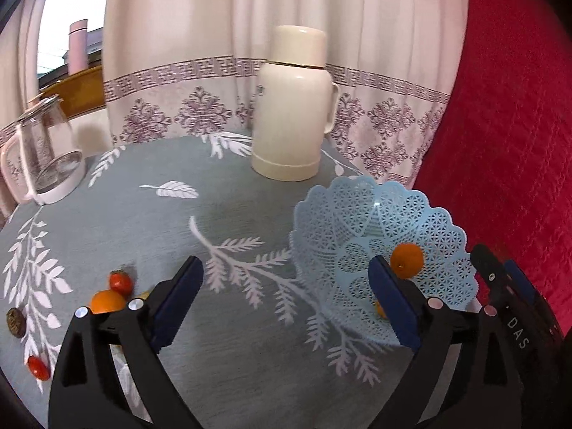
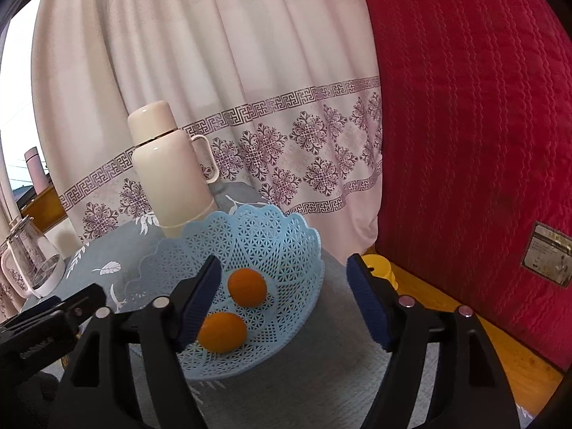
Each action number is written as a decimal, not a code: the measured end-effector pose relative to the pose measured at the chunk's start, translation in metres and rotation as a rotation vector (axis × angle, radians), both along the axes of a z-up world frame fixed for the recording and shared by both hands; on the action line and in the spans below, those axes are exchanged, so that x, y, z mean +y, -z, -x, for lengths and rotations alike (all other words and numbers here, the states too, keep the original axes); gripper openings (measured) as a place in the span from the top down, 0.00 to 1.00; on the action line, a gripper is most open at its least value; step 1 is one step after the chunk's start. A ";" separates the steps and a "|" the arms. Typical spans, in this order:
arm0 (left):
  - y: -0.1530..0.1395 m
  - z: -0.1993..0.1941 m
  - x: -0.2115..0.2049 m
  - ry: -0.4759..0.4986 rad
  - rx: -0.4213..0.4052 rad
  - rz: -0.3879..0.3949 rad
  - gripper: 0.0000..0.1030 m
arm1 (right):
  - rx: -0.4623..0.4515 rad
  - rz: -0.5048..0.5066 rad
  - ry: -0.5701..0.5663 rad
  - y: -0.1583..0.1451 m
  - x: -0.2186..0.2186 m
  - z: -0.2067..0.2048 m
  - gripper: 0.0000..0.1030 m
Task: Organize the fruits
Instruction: 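Withdraw both open tools from the basket back toward the fruits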
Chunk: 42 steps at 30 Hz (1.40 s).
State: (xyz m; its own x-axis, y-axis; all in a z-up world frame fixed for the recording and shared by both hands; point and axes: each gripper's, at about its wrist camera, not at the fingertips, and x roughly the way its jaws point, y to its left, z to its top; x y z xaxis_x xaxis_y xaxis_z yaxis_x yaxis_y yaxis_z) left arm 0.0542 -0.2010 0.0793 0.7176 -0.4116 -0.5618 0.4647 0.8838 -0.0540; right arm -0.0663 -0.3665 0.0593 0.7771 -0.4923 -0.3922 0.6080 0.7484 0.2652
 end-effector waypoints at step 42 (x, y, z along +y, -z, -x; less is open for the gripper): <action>-0.019 0.019 0.264 -0.608 -0.028 0.064 0.03 | -0.016 0.104 -0.243 -0.006 0.045 -0.009 0.11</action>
